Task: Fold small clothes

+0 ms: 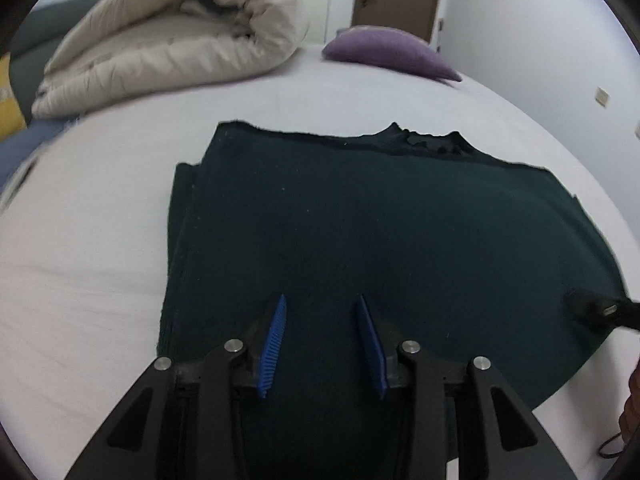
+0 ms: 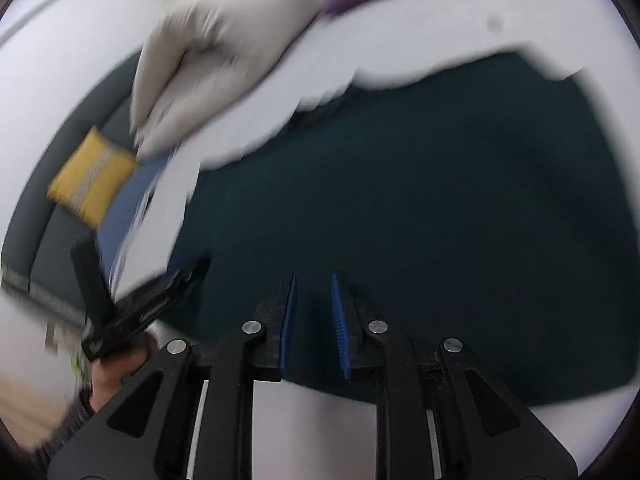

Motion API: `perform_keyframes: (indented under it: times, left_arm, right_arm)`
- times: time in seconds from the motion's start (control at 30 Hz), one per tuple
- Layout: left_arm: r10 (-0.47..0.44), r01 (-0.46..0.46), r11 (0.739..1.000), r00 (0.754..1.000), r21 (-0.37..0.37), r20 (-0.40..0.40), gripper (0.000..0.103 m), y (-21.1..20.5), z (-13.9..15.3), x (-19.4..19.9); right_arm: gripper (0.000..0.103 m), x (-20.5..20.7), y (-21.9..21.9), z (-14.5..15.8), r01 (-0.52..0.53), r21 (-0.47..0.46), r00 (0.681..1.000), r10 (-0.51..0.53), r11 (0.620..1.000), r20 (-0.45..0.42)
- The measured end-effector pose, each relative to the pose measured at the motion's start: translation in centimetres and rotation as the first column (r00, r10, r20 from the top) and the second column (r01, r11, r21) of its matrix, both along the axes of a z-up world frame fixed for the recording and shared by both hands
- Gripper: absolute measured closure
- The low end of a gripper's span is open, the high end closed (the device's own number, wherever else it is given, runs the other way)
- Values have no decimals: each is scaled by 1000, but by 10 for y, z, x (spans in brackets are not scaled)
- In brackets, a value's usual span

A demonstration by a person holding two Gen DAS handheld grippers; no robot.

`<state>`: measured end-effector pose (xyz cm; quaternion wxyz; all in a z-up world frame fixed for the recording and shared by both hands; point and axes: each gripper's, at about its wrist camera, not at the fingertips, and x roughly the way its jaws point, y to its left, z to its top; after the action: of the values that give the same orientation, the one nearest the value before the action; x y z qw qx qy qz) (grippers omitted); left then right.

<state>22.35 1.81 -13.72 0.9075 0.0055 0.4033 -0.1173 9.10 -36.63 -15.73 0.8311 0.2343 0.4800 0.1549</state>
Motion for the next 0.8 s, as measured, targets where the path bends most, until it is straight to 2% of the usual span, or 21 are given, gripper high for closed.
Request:
perform_keyframes:
  times: [0.1, 0.13, 0.23, 0.37, 0.43, 0.47, 0.53, 0.6, 0.67, 0.73, 0.8]
  left_arm:
    - [-6, 6, 1000, 1000, -13, -9, 61, 11, 1, -7]
    - [-9, 9, 1000, 1000, -5, -5, 61, 14, 1, -9]
    - [8, -8, 1000, 1000, -10, 4, 61, 31, 2, -17]
    - [76, -76, 996, 997, -41, -3, 65, 57, 5, -33]
    - [89, -88, 994, 996, -57, 3, 66, 59, 12, -43]
    - [81, -79, 994, 997, -76, 16, 66, 53, 19, -48]
    - [43, -39, 993, 998, -115, 38, 66, 38, 30, -55]
    - [-17, 25, 990, 998, -139, 55, 63, 11, 38, -58]
    - [-59, 65, 985, 997, -161, 44, 59, -11, 37, -55]
    - [-50, 51, 988, 999, -143, 14, 59, -20, 24, -46]
    - [-11, 6, 988, 999, -156, -31, 59, -7, 9, -39]
  right_arm:
    - [93, -12, -23, -9, 45, 99, 998, -48, 994, 33]
    - [99, -18, -40, -10, 82, 116, 996, -86, 990, 25]
    - [100, -43, -89, -6, 203, 121, 977, -209, 972, 41]
    - [100, -81, -168, -1, 422, 129, 901, -431, 897, 45]
    - [96, -103, -187, 7, 488, 144, 865, -499, 861, 47]
    - [94, -109, -185, 15, 495, 129, 861, -505, 859, 64]
    - [90, -104, -162, 33, 439, 99, 887, -448, 893, 114]
    - [90, -94, -125, 45, 340, 119, 925, -354, 933, 137]
    - [86, -68, -83, 50, 216, 132, 963, -233, 967, 136]
    - [85, -39, -42, 48, 112, 160, 984, -132, 981, 123]
    - [75, -16, -16, 35, 27, 167, 995, -42, 986, 86]
